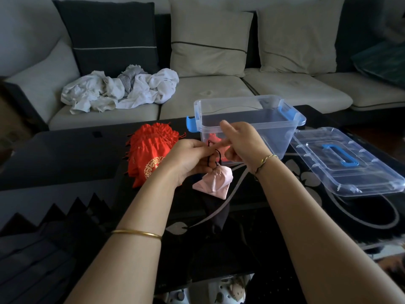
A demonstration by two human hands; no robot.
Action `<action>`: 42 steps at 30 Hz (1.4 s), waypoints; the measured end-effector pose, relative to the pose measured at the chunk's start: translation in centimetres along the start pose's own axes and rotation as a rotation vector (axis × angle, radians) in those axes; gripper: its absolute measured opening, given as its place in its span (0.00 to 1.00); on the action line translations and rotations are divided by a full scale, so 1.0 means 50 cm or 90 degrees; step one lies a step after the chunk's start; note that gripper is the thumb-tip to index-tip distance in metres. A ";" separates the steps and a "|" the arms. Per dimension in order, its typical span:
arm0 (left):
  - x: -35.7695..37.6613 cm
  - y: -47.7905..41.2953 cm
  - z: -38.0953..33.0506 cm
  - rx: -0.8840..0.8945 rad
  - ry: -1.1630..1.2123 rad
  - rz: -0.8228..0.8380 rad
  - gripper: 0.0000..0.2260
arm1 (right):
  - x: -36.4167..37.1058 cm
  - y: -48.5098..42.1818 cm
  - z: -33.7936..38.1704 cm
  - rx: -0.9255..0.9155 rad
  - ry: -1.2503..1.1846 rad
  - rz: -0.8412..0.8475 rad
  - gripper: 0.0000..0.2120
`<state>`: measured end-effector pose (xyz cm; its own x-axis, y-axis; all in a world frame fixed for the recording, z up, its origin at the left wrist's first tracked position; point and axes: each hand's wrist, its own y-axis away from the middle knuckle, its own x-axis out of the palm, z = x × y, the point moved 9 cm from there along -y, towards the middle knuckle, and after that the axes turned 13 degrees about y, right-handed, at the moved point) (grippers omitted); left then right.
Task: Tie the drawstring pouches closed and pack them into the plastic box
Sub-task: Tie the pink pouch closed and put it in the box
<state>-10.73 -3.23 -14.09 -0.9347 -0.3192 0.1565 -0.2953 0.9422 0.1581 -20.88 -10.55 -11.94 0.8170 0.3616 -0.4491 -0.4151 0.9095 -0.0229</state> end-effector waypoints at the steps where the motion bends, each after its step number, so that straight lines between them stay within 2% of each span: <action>1: -0.002 -0.001 -0.001 0.001 0.011 -0.006 0.08 | 0.006 0.001 -0.003 0.005 0.024 0.024 0.15; 4: -0.008 -0.005 -0.004 0.011 0.028 -0.022 0.09 | 0.030 0.011 -0.005 -0.007 0.057 0.098 0.06; 9: -0.021 -0.005 -0.008 0.033 0.036 -0.062 0.08 | 0.002 0.012 0.011 -0.066 0.132 0.016 0.07; 14: -0.038 -0.008 -0.011 0.062 0.018 -0.104 0.08 | 0.012 0.028 0.039 -0.175 0.203 0.024 0.06; 21: -0.039 -0.011 -0.013 0.078 0.019 -0.134 0.08 | 0.013 0.026 0.047 -0.227 0.228 -0.013 0.07; 30: -0.053 -0.001 -0.019 0.073 0.030 -0.181 0.08 | 0.028 0.040 0.086 -0.326 0.411 -0.050 0.06; 33: -0.057 -0.003 -0.026 0.065 0.055 -0.180 0.08 | 0.033 0.035 0.081 -0.326 0.467 -0.067 0.06; 38: -0.049 -0.001 -0.044 0.094 0.010 -0.179 0.09 | 0.034 0.010 0.035 -0.193 0.293 -0.022 0.09; 42: -0.057 0.013 -0.081 0.204 -0.144 -0.235 0.11 | 0.019 0.005 0.000 -0.089 0.120 -0.025 0.11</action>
<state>-7.43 -2.12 -10.46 -0.7663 -0.6383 -0.0733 -0.6246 0.7668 -0.1480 -20.22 -9.97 -12.37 0.7504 0.2697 -0.6035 -0.4462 0.8802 -0.1614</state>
